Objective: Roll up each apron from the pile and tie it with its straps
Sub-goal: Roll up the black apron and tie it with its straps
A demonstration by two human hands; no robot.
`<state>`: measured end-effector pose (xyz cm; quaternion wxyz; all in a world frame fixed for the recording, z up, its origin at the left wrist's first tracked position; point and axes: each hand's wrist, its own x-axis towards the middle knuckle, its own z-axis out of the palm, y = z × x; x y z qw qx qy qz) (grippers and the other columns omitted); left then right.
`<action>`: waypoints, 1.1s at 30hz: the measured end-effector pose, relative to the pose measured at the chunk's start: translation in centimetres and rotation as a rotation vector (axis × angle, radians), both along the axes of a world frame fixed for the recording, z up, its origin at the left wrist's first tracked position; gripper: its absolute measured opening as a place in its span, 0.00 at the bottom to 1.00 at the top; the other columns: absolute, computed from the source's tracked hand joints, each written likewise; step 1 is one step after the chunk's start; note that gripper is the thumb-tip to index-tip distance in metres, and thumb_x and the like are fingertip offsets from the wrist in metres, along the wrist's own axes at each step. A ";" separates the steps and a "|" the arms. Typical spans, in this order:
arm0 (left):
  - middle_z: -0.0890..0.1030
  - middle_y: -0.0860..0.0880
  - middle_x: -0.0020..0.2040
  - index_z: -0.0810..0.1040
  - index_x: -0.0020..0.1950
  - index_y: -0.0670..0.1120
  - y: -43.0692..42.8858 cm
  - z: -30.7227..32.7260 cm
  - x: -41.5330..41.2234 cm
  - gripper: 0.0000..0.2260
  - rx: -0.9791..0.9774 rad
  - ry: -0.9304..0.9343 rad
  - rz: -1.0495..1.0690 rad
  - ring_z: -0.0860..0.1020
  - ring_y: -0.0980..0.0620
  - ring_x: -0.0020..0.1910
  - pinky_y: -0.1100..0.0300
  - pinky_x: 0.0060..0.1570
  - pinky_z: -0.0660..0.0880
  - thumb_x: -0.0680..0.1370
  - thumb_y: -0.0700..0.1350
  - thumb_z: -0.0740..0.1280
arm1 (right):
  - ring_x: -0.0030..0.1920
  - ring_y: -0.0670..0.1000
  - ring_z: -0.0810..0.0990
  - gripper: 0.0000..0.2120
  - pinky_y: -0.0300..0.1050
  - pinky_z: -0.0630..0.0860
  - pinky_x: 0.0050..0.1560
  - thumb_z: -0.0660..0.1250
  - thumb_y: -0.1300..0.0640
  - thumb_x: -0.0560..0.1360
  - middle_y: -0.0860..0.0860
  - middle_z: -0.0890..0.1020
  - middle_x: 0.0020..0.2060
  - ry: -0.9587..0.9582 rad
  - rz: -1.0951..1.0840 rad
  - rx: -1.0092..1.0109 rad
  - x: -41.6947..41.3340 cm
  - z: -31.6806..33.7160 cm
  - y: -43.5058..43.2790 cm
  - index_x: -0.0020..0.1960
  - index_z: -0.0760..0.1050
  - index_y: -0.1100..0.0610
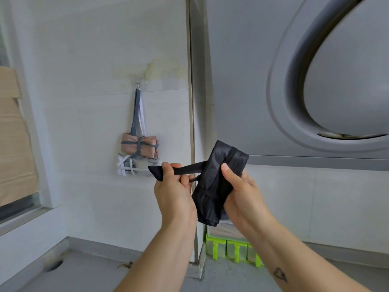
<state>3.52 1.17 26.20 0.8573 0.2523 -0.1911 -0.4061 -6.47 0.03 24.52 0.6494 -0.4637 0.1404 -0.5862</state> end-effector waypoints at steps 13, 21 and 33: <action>0.76 0.48 0.37 0.79 0.51 0.45 -1.6 9.3 13.7 0.06 0.005 -0.778 -0.173 0.76 0.49 0.44 0.61 0.39 0.76 0.80 0.38 0.63 | 0.47 0.54 0.84 0.14 0.51 0.77 0.51 0.66 0.65 0.72 0.59 0.82 0.51 0.140 0.158 -0.017 5.5 1.9 -5.4 0.57 0.75 0.60; 0.81 0.54 0.43 0.79 0.51 0.52 -4.8 15.7 21.7 0.07 0.236 -1.423 0.177 0.75 0.62 0.44 0.60 0.53 0.71 0.80 0.42 0.63 | 0.44 0.48 0.83 0.26 0.36 0.78 0.45 0.70 0.62 0.73 0.49 0.84 0.46 0.771 -0.212 -0.523 12.0 7.8 -9.4 0.66 0.66 0.46; 0.80 0.51 0.43 0.73 0.45 0.49 -14.5 22.3 24.2 0.07 0.081 -1.417 0.266 0.77 0.59 0.39 0.67 0.41 0.71 0.79 0.37 0.63 | 0.43 0.42 0.76 0.16 0.29 0.74 0.40 0.67 0.60 0.75 0.44 0.76 0.48 0.951 -0.398 -0.868 18.2 14.5 -16.2 0.60 0.71 0.49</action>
